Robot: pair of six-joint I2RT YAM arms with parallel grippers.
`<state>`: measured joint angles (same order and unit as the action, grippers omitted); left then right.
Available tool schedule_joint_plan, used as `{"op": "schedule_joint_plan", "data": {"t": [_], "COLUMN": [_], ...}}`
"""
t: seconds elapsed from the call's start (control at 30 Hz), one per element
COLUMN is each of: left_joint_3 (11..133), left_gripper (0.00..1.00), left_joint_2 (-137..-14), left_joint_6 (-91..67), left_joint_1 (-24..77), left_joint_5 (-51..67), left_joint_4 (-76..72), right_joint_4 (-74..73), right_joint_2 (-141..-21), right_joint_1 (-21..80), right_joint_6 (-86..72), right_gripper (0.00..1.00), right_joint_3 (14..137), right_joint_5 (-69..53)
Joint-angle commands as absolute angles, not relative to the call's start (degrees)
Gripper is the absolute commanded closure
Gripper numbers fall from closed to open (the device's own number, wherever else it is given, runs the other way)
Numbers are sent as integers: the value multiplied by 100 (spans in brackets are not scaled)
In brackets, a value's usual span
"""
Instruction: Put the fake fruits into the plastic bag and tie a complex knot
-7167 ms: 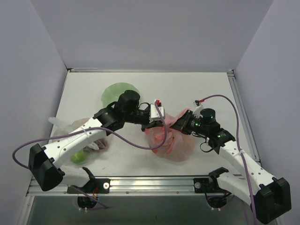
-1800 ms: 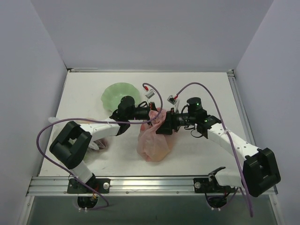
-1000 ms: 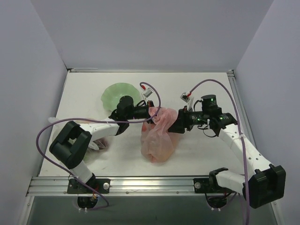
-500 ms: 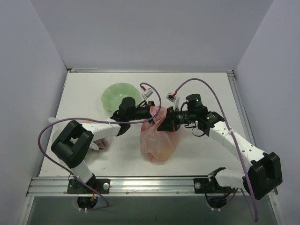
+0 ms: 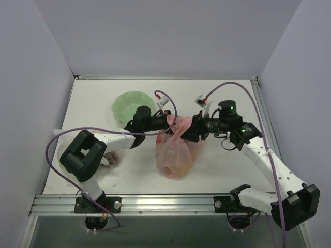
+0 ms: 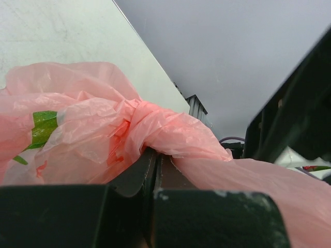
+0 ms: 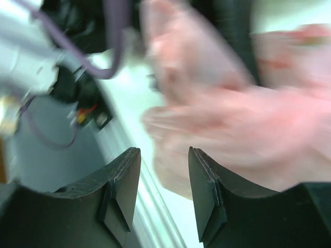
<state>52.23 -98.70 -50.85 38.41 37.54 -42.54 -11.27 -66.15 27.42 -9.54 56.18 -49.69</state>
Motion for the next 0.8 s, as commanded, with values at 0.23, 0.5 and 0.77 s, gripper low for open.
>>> {"op": "schedule_joint_plan", "data": {"t": [0.23, 0.5, 0.77], "left_joint_3": [5414, 5397, 5361], "left_gripper": [100, 100, 100], "left_joint_2": [-9782, -9747, -9809], "left_joint_6": [-5115, -5036, -5036], "left_joint_1": [3823, 3823, 3823], "left_joint_5": [3779, 3762, 3595], "left_joint_4": [-4500, -4368, -4368], "right_joint_4": [-1283, -721, -44], "right_joint_2": [-6678, -7295, -6856], "right_joint_1": [1995, 2118, 2881], "right_joint_6": [-1327, -1608, -1714], "right_gripper": [62, 93, 100], "right_joint_3": [5405, 5405, 5423], "right_joint_5": [-3488, -4007, -4842]}}
